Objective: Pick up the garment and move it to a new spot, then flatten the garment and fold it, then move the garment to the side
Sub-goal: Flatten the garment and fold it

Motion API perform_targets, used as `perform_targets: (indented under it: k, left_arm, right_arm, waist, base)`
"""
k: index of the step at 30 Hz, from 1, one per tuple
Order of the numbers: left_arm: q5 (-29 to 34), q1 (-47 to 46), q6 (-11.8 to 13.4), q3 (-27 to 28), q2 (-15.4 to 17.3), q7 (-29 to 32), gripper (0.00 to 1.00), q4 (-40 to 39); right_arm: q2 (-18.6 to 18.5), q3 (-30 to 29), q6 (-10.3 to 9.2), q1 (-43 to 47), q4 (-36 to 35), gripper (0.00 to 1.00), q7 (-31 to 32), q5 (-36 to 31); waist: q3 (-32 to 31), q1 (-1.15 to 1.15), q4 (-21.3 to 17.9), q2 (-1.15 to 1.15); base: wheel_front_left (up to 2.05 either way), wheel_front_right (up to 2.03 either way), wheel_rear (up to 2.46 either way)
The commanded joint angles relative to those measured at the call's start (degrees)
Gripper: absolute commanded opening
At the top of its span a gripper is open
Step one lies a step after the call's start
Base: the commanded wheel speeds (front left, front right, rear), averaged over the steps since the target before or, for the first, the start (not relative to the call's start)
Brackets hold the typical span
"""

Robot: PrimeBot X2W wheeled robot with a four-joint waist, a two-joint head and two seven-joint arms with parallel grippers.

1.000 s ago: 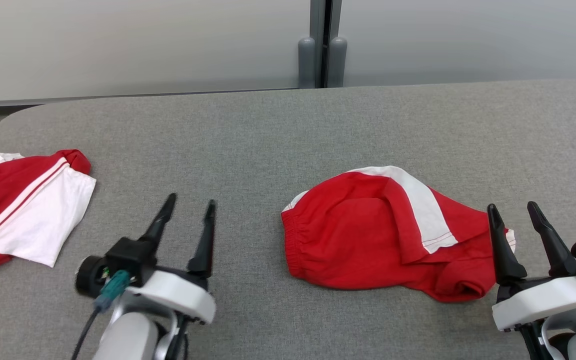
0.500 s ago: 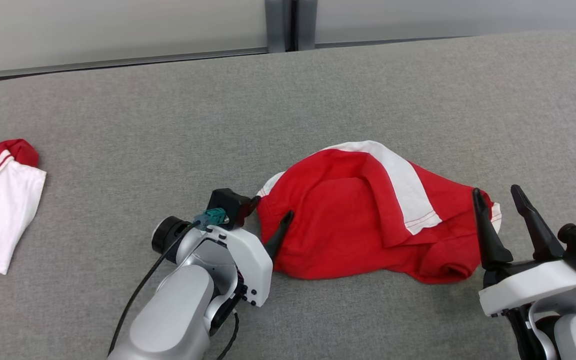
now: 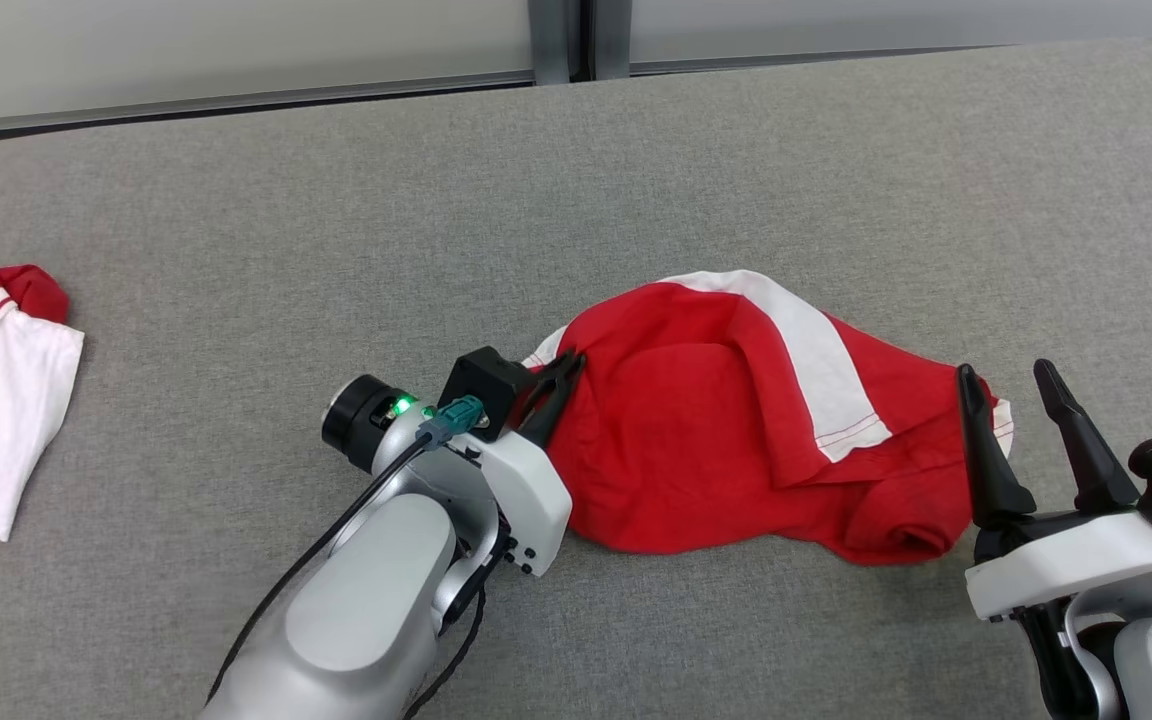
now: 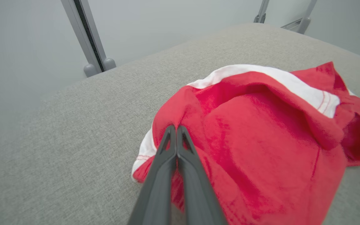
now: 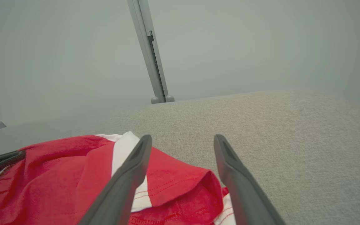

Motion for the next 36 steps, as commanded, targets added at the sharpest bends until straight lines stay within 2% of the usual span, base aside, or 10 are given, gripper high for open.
perform_targets:
  k: [1,7,14,17,22,23,24,25,32,36]
  left_arm:
    - [0.8,-1.6,0.8,0.0,0.5,-1.0,0.0,-0.8]
    - [5.9,0.2,2.8,-3.7,2.6,-2.9,0.0,-8.3]
    - [8.0,9.9,0.4,-12.5,6.6,3.6,0.0,-18.5]
    - [7.0,13.5,0.2,-14.2,7.5,5.7,0.0,-19.1]
    - [4.8,16.0,2.1,-12.8,7.2,4.7,0.0,-17.3]
    - [4.4,16.3,2.6,-12.2,6.8,4.0,0.11,-17.0]
    - [4.1,16.5,3.0,-11.8,6.5,2.9,0.94,-16.8]
    - [3.5,16.7,3.4,-11.2,6.1,1.8,1.0,-16.8]
    - [0.8,18.1,5.8,-7.0,5.0,-6.7,1.0,-18.6]
    - [-1.3,18.6,8.6,-1.8,4.8,-10.5,1.0,-21.8]
  right_arm:
    - [-0.3,-0.3,0.0,-0.5,0.1,1.0,-0.3,0.3]
    - [-0.2,-1.0,0.0,0.6,-0.2,1.0,-0.2,0.1]
    - [-0.2,-1.6,0.0,1.1,-0.9,1.0,0.6,0.1]
    - [-0.1,-1.9,0.0,1.0,-1.2,1.0,0.8,0.0]
    - [-0.2,-2.2,0.0,0.8,-1.3,1.0,1.2,0.2]
    - [-0.4,-2.3,0.0,0.9,-1.4,1.0,1.2,0.2]
    - [-0.4,-2.4,0.0,1.1,-1.4,1.0,1.3,0.3]
    - [-0.5,-2.6,0.0,1.2,-1.4,1.0,1.4,0.2]
    - [-0.5,-3.2,0.0,2.2,-1.8,1.0,2.0,-0.3]
    - [-0.5,-3.3,0.0,2.7,-2.1,1.0,2.3,-0.7]
  waist:
    - [-0.2,0.0,0.3,0.0]
    - [-1.1,0.0,2.0,0.0]
    - [-1.1,0.0,3.4,0.0]
    - [-0.9,0.0,3.7,0.0]
    - [-1.1,0.0,3.7,0.0]
    - [-1.2,0.0,3.6,0.0]
    - [-1.4,0.0,3.6,0.0]
    - [-1.6,0.0,3.6,0.0]
    - [-3.2,0.0,3.6,0.0]
    - [-4.3,0.0,3.7,0.0]
  base:
    - [0.0,0.0,0.0]
    - [0.0,0.0,0.0]
    - [0.0,0.0,0.0]
    - [0.0,0.0,0.0]
    - [0.0,0.0,0.0]
    - [0.0,0.0,0.0]
    - [0.0,0.0,0.0]
    - [0.0,0.0,0.0]
    - [0.0,0.0,0.0]
    - [0.0,0.0,0.0]
